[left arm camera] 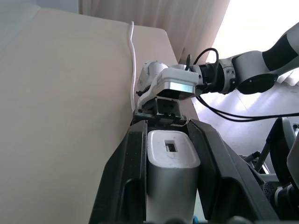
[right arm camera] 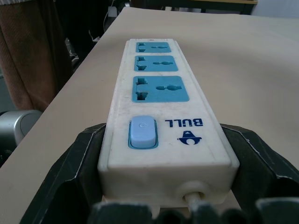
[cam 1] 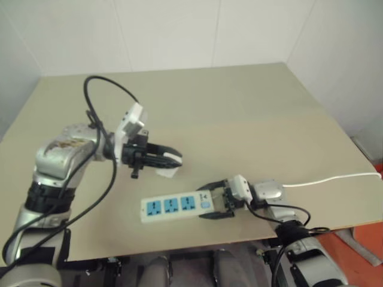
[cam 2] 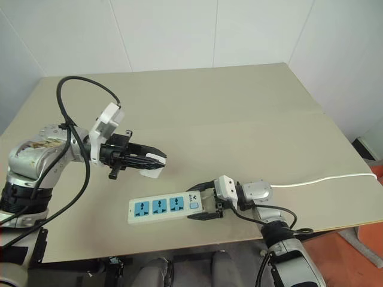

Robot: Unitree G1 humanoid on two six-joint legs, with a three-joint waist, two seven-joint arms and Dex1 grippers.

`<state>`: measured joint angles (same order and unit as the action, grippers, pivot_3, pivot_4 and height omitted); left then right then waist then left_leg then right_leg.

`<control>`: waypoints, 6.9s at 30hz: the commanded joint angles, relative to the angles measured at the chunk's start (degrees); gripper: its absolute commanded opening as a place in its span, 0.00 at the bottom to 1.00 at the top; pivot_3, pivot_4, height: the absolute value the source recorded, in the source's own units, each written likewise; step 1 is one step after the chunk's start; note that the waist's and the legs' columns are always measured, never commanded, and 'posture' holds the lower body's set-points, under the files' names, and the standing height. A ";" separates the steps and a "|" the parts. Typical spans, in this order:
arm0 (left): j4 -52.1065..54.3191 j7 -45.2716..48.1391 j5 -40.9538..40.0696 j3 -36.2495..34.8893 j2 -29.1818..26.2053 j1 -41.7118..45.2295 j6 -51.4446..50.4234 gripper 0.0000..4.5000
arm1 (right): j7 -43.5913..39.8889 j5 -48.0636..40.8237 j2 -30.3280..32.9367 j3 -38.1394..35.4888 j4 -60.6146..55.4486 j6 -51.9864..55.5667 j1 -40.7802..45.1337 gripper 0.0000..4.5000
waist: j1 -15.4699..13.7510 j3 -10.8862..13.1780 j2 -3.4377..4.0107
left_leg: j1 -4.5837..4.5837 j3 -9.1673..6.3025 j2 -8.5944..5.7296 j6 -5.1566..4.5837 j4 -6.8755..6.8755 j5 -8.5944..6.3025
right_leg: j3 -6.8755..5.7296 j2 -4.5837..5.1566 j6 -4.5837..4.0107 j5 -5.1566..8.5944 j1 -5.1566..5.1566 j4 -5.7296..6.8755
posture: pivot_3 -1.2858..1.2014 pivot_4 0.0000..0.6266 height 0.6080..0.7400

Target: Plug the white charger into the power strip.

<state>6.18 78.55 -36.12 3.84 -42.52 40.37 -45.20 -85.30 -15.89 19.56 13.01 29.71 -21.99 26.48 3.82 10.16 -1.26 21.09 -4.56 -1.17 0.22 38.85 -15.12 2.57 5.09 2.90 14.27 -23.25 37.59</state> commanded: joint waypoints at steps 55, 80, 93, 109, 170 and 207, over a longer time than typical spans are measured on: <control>-10.75 -5.57 9.46 3.82 22.97 -19.24 37.87 0.23 | 6.60 2.69 2.32 -2.55 3.06 2.16 0.22 0.76 | -1.33 -0.02 -0.01 | -0.82 0.02 0.00 0.04 -0.20 0.01 | -0.03 0.03 -0.15 -0.19 1.00 -0.55 | 0.52 0.24 1.00; -16.50 0.83 10.17 4.85 20.90 -18.34 39.79 0.23 | 6.74 2.27 3.96 -2.36 -1.66 5.48 -1.93 0.76 | -1.33 -0.03 -0.01 | -0.80 0.02 0.00 0.03 -0.68 0.01 | -0.06 0.06 -0.12 -0.17 0.96 -0.97 | 0.52 0.24 1.00; -21.20 3.42 11.73 5.07 19.90 -17.60 45.13 0.23 | 7.09 2.13 4.82 -2.65 -3.15 6.56 -2.53 0.76 | -1.43 -0.03 -0.01 | -0.79 0.02 -0.02 0.03 -0.79 0.01 | -0.08 0.08 -0.12 -0.17 0.97 -1.13 | 0.52 0.24 1.00; -22.31 3.30 14.22 7.24 17.68 -19.69 49.79 0.23 | 7.30 2.18 4.74 -2.43 -2.91 6.87 -1.96 0.76 | -1.31 -0.05 0.02 | -0.81 0.02 0.01 0.03 -0.98 0.01 | -0.08 0.07 -0.12 -0.17 0.99 -1.36 | 0.52 0.24 1.00; -6.71 7.72 7.08 -7.53 -15.67 -17.81 19.73 1.00 | 2.02 -5.76 26.51 -16.60 -11.64 11.36 -4.40 0.99 | -1.28 -0.07 0.35 | 0.36 0.04 0.00 -0.02 -1.01 -0.02 | -0.12 0.09 -0.07 -0.17 -0.22 -1.39 | 0.52 0.24 1.00; -1.71 0.50 5.62 -16.03 -10.57 -31.25 26.33 1.00 | 13.13 -10.41 34.70 -28.33 -29.89 27.25 -21.53 0.99 | -1.71 -0.07 0.34 | 0.90 0.15 -0.07 0.00 -0.42 0.00 | -0.08 0.19 -0.07 -0.17 -0.79 -0.60 | 0.52 0.24 1.00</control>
